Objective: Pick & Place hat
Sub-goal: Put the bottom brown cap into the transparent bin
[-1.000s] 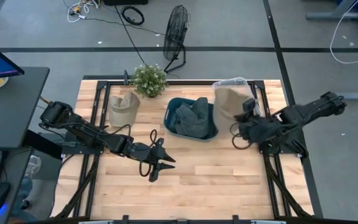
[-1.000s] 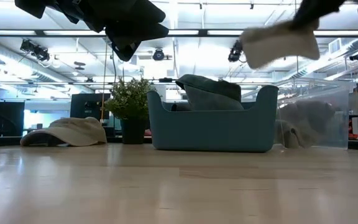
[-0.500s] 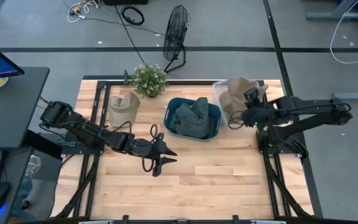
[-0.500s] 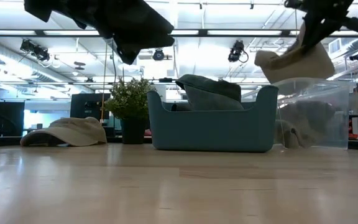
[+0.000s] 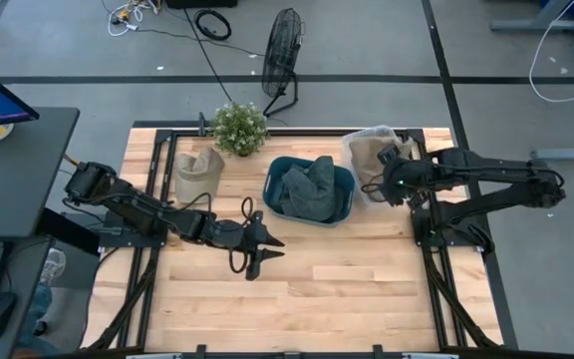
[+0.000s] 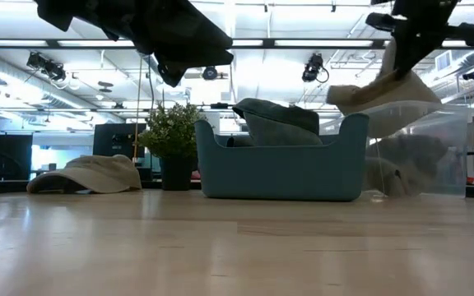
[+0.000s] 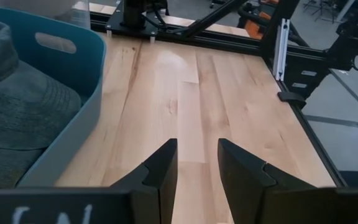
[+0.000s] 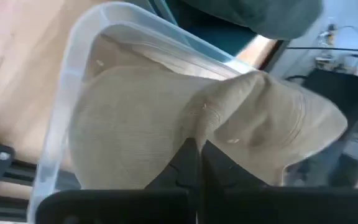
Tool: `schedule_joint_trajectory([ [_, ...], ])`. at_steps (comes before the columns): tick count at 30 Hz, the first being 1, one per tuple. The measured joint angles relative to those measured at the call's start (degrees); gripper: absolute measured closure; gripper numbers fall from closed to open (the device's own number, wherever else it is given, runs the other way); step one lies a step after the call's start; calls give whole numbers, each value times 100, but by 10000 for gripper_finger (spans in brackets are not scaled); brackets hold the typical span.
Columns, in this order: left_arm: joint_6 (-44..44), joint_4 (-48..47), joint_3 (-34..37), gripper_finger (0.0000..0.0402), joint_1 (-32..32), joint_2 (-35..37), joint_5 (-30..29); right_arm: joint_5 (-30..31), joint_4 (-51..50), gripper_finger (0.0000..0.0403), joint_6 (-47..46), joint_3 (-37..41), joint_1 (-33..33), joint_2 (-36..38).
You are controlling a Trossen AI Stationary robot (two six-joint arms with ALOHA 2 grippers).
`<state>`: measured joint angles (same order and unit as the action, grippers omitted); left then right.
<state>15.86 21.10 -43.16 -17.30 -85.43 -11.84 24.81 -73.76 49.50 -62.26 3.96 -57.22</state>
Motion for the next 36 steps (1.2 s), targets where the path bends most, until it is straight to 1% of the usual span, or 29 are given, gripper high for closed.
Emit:
schedule_joint_trajectory([
  [4, -2, -2, 0, 282, 0, 0, 1, -450, 77, 401, 50, 209, 300, -254],
  [11, -5, -19, 0, 282, 0, 0, 1, -491, 528, 400, 429, 835, 524, -533],
  [15, -20, -41, 0, 282, 15, 0, 3, -492, 855, 387, 324, 1078, 617, -603],
  [19, -20, -45, 0, 282, 24, 0, 1, -491, 1153, 366, -203, 1114, 761, -640],
  [22, -2, -43, 0, 282, 26, 0, -24, -466, 1196, 347, -655, 1117, 861, -638],
  [27, -8, -43, 0, 282, 26, 0, -199, 10, 1022, 308, -1506, 1117, 868, -637],
  [31, -65, -64, 0, 282, 45, 16, -400, 319, 895, 274, -1744, 1117, 748, -614],
  [34, -66, -334, -2, 282, 97, 246, -451, 326, 789, 254, -1740, 1002, 601, -616],
  [36, -67, -741, -9, 282, 137, 485, -569, 326, 710, 243, -1763, 823, 488, -613],
])
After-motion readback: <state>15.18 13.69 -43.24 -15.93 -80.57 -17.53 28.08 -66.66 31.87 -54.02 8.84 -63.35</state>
